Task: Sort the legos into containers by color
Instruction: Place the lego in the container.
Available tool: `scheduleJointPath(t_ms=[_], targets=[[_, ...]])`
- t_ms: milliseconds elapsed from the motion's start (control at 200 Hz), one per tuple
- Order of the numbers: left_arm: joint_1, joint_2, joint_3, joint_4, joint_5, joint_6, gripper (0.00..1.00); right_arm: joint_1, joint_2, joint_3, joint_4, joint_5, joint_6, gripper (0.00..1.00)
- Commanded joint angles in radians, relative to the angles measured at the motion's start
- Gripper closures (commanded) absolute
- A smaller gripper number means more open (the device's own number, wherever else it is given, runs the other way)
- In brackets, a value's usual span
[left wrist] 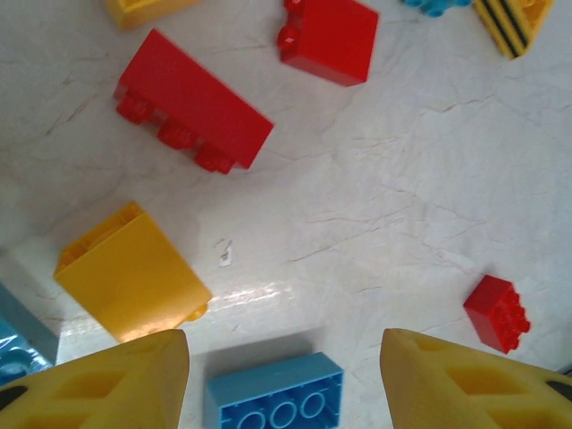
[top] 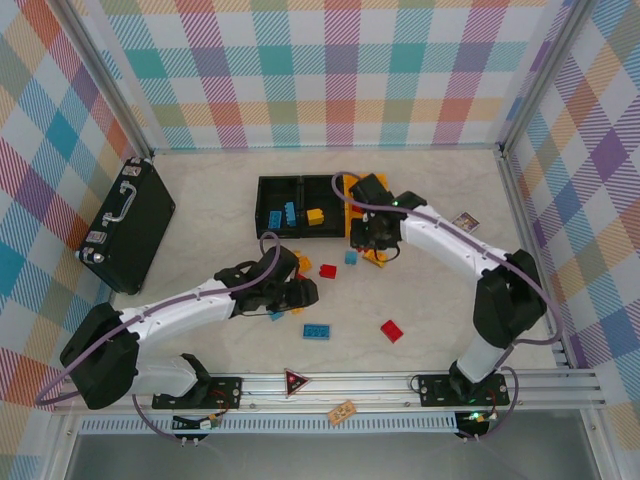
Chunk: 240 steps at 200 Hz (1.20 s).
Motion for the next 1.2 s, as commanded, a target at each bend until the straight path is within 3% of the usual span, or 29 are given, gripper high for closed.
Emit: scheduleJointPath(t_ms=[0,360,635,785,910,1195], targets=[[-0.013,0.011,0.046,0.014,-0.022,0.007,0.41,-0.038,0.081,0.088,-0.044,0.017,-0.057,0.73],[-0.014,-0.012,0.030,0.003,-0.036,0.001,0.42,-0.107,0.316,0.361,-0.086,0.048,-0.079,0.73],[-0.014,-0.028,0.017,-0.005,-0.047,-0.004,0.42,-0.136,0.457,0.469,-0.093,-0.012,-0.047,0.72],[-0.015,-0.043,0.008,-0.013,-0.057,-0.005,0.42,-0.138,0.488,0.482,-0.087,-0.024,-0.032,0.69],[-0.014,-0.050,0.001,-0.016,-0.059,-0.006,0.42,-0.138,0.488,0.484,-0.086,-0.027,-0.024,0.59],[-0.015,-0.049,0.004,-0.014,-0.072,-0.010,0.42,-0.137,0.389,0.431,-0.065,-0.025,-0.030,0.51]])
